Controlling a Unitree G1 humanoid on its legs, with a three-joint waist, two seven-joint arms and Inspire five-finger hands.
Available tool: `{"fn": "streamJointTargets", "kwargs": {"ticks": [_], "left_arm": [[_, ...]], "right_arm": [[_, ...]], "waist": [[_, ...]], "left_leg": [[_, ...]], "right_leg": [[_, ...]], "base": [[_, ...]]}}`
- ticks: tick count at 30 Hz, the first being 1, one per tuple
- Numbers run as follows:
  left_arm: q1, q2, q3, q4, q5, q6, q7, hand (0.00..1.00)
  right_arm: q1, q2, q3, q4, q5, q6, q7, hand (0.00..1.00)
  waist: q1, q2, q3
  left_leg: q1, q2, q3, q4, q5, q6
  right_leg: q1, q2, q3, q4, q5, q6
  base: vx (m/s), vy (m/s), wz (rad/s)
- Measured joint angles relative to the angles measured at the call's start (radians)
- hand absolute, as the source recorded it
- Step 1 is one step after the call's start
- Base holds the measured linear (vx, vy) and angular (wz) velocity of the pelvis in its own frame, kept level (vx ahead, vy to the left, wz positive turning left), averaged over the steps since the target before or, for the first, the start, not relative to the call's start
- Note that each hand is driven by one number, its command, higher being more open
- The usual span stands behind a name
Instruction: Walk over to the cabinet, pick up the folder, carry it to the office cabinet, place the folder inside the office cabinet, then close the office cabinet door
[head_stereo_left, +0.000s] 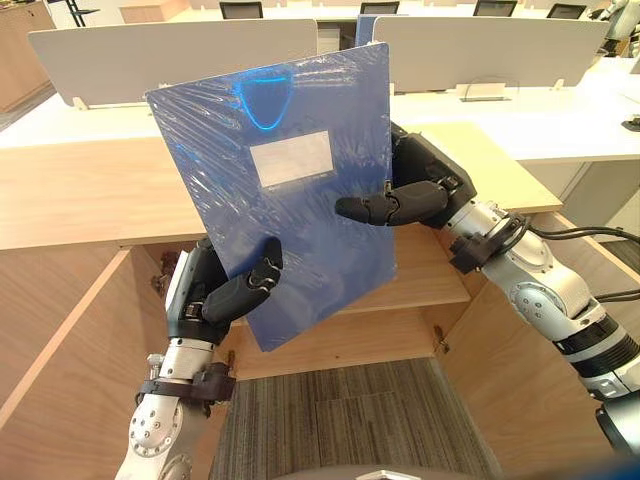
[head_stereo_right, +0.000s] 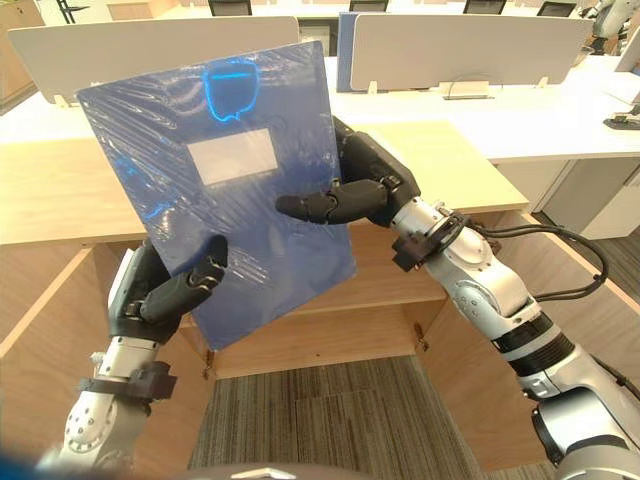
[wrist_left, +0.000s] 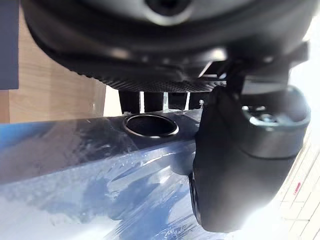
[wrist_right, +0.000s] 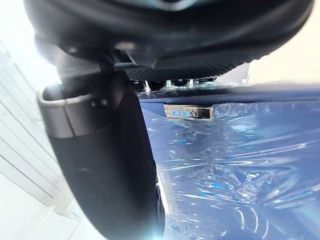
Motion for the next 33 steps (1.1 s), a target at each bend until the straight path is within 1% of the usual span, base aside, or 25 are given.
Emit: {"fn": "streamJointTargets", "kwargs": {"ticks": [1,2,3,4,5,7,10,11,12,14,16,18,19,21,22,23,24,25,26,27,28,29,30,31,33], "left_arm": [[-0.001,0.013,-0.001,0.0,-0.013,0.0,-0.003,0.0],[-0.012,0.082,-0.009,-0.001,-0.065,0.0,-0.046,0.0],[-0.016,0.126,-0.006,0.0,-0.094,0.0,-0.049,0.0],[-0.016,0.143,-0.002,0.005,-0.106,0.0,-0.051,1.0],[-0.016,0.17,0.0,0.016,-0.125,0.0,-0.055,1.0],[-0.016,0.179,0.0,0.037,-0.145,0.0,-0.069,1.0],[-0.03,0.215,-0.036,0.109,-0.17,-0.01,-0.145,1.0],[-0.053,0.259,-0.088,0.164,-0.191,-0.007,-0.189,1.0],[-0.074,0.299,-0.141,0.22,-0.254,0.021,-0.252,1.0],[-0.097,0.32,-0.203,0.293,-0.32,0.052,-0.321,1.0],[-0.115,0.294,-0.285,0.398,-0.379,0.11,-0.433,1.0],[-0.111,0.248,-0.312,0.445,-0.376,0.13,-0.468,1.0],[-0.104,0.19,-0.318,0.492,-0.368,0.132,-0.481,1.0],[-0.108,0.128,-0.314,0.548,-0.324,0.124,-0.48,1.0],[-0.117,0.062,-0.305,0.624,-0.255,0.118,-0.467,1.0],[-0.125,0.039,-0.303,0.661,-0.224,0.116,-0.458,1.0],[-0.145,-0.012,-0.297,0.752,-0.131,0.114,-0.431,1.0],[-0.151,-0.036,-0.286,0.798,-0.085,0.114,-0.418,1.0],[-0.159,-0.077,-0.26,0.887,0.019,0.115,-0.389,1.0],[-0.169,-0.109,-0.23,0.98,0.117,0.116,-0.365,1.0],[-0.175,-0.122,-0.212,1.029,0.158,0.116,-0.354,1.0],[-0.188,-0.149,-0.166,1.131,0.239,0.113,-0.33,1.0],[-0.202,-0.179,-0.098,1.248,0.302,0.111,-0.302,1.0],[-0.21,-0.192,-0.061,1.306,0.342,0.111,-0.282,1.0],[-0.22,-0.224,0.091,1.489,0.484,0.112,-0.186,1.0]], "right_arm": [[-0.003,-0.004,0.005,0.004,0.0,0.0,0.0,0.0],[-0.015,-0.026,0.049,0.015,0.0,0.003,0.014,0.0],[-0.015,-0.04,0.074,0.022,0.018,0.007,0.016,0.0],[-0.015,-0.046,0.082,0.022,0.027,0.01,0.024,0.0],[-0.015,-0.053,0.089,0.023,0.037,0.018,0.041,0.0],[-0.015,-0.065,0.091,0.022,0.043,0.021,0.072,0.0],[-0.015,-0.102,0.098,0.019,0.039,0.021,0.101,0.0],[-0.015,-0.123,0.113,0.019,0.031,0.025,0.101,0.0],[-0.015,-0.136,0.129,0.018,0.018,0.033,0.106,0.0],[-0.015,-0.147,0.156,0.012,-0.028,0.04,0.108,0.0],[-0.014,-0.143,0.169,0.004,-0.108,0.067,0.129,0.0],[-0.014,-0.143,0.164,-0.016,-0.166,0.074,0.145,0.0],[-0.005,-0.13,0.127,-0.062,-0.24,0.075,0.152,0.0],[0.006,-0.095,0.057,-0.123,-0.339,0.075,0.155,0.0],[0.018,-0.035,-0.03,-0.196,-0.416,0.069,0.153,0.0],[0.029,-0.008,-0.069,-0.229,-0.439,0.062,0.15,0.0],[0.047,0.061,-0.137,-0.302,-0.491,0.021,0.131,0.0],[0.048,0.094,-0.156,-0.333,-0.521,-0.006,0.12,0.0],[0.05,0.15,-0.176,-0.393,-0.578,-0.061,0.097,0.0],[0.057,0.185,-0.178,-0.443,-0.627,-0.114,0.084,0.0],[0.068,0.198,-0.174,-0.465,-0.641,-0.135,0.084,0.0],[0.103,0.206,-0.15,-0.498,-0.658,-0.166,0.084,0.0],[0.142,0.204,-0.109,-0.511,-0.679,-0.183,0.09,0.0],[0.163,0.198,-0.08,-0.511,-0.7,-0.191,0.091,0.0],[0.243,0.184,0.046,-0.456,-0.847,-0.202,0.094,0.0]], "waist": [[0.0,0.0,0.0],[0.002,0.001,0.0],[0.002,0.002,0.001],[0.002,0.003,0.001],[0.001,0.006,0.001],[0.001,0.008,0.001],[0.004,0.009,0.0],[0.006,0.01,-0.001],[0.007,0.009,-0.001],[0.004,0.009,-0.001],[-0.002,0.007,0.0],[-0.002,0.007,0.0],[-0.001,0.007,0.0],[-0.001,0.007,0.0],[-0.001,0.007,0.0],[-0.001,0.007,0.0],[-0.001,0.007,0.0],[-0.003,0.007,0.0],[-0.008,0.007,-0.001],[-0.009,0.005,-0.003],[-0.01,0.003,-0.005],[-0.009,-0.004,-0.011],[-0.009,-0.01,-0.016],[-0.01,-0.014,-0.019],[-0.014,-0.027,-0.027]], "left_leg": [[0.0,0.0,0.0,0.0,0.0,0.0],[0.0,0.0,-0.001,0.0,0.0,0.0],[0.0,-0.001,-0.003,0.0,0.0,0.0],[-0.001,-0.001,-0.003,0.0,0.0,0.0],[-0.002,-0.002,-0.003,0.0,0.0,0.0],[-0.002,-0.002,-0.003,-0.002,0.0,0.0],[-0.002,-0.002,-0.009,-0.004,0.001,0.0],[-0.002,-0.002,-0.013,-0.005,0.001,-0.001],[-0.002,-0.002,-0.014,-0.009,0.003,-0.002],[-0.004,-0.002,-0.013,-0.015,0.007,-0.003],[-0.013,-0.001,-0.009,-0.019,0.01,-0.003],[-0.011,-0.001,-0.009,-0.019,0.01,-0.004],[-0.01,0.001,-0.01,-0.019,0.01,-0.004],[-0.009,0.003,-0.01,-0.019,0.01,-0.004],[-0.007,0.005,-0.01,-0.019,0.009,-0.005],[-0.007,0.006,-0.01,-0.019,0.009,-0.005],[-0.007,0.007,-0.01,-0.019,0.009,-0.006],[-0.007,0.007,-0.009,-0.019,0.009,-0.006],[-0.005,0.008,-0.004,-0.019,0.008,-0.006],[-0.003,0.009,0.002,-0.019,0.007,-0.007],[-0.002,0.009,0.004,-0.019,0.007,-0.008],[-0.002,0.012,0.008,-0.019,0.006,-0.008],[-0.001,0.014,0.012,-0.019,0.006,-0.008],[-0.001,0.015,0.014,-0.019,0.006,-0.008],[0.002,0.016,0.022,-0.019,0.006,-0.008]], "right_leg": [[0.0,0.0,0.0,0.0,0.0,0.0],[0.0,0.0,-0.001,0.0,0.0,-0.001],[0.0,0.0,-0.003,0.0,-0.001,-0.002],[0.0,-0.001,-0.003,0.0,-0.001,-0.002],[0.0,-0.001,-0.003,0.0,-0.001,-0.002],[-0.001,-0.001,-0.004,-0.001,-0.001,-0.002],[-0.001,-0.001,-0.009,-0.001,-0.002,-0.003],[-0.001,-0.001,-0.012,-0.002,-0.003,-0.005],[-0.002,0.0,-0.012,-0.002,-0.004,-0.005],[-0.008,0.001,-0.012,-0.002,-0.004,-0.005],[-0.019,0.003,-0.007,0.001,-0.004,-0.005],[-0.019,0.005,-0.005,0.002,-0.004,-0.005],[-0.02,0.005,-0.002,0.003,-0.004,-0.005],[-0.022,0.005,0.0,0.004,-0.004,-0.005],[-0.022,0.007,0.001,0.005,-0.004,-0.005],[-0.022,0.007,0.001,0.005,-0.004,-0.005],[-0.022,0.009,0.002,0.005,-0.004,-0.005],[-0.022,0.009,0.003,0.005,-0.004,-0.005],[-0.023,0.009,0.007,0.005,-0.004,-0.005],[-0.023,0.01,0.013,0.005,-0.004,-0.005],[-0.023,0.01,0.015,0.005,-0.004,-0.006],[-0.024,0.011,0.019,0.005,-0.006,-0.007],[-0.026,0.011,0.024,0.005,-0.006,-0.008],[-0.026,0.012,0.026,0.005,-0.006,-0.008],[-0.028,0.013,0.036,0.006,-0.005,-0.009]], "base": [[0.0,0.0,0.0],[0.0,0.0,0.0],[0.0,0.0,0.0],[0.0,0.0,0.0],[0.0,0.0,0.0],[0.0,0.0,0.0],[-0.01,-0.005,0.05],[-0.03,-0.008,0.07],[-0.03,-0.008,0.04],[-0.01,-0.001,-0.02],[0.0,0.001,-0.06],[0.0,0.001,-0.05],[0.0,0.001,-0.04],[0.0,0.002,-0.02],[-0.02,-0.004,-0.03],[-0.03,-0.011,-0.03],[0.0,0.0,0.0],[-0.04,-0.006,-0.05],[-0.03,0.001,-0.1],[-0.04,0.008,-0.12],[-0.03,0.008,-0.12],[-0.04,0.005,-0.11],[-0.04,0.001,-0.11],[-0.05,0.003,-0.12],[-0.05,0.008,-0.12]]}}
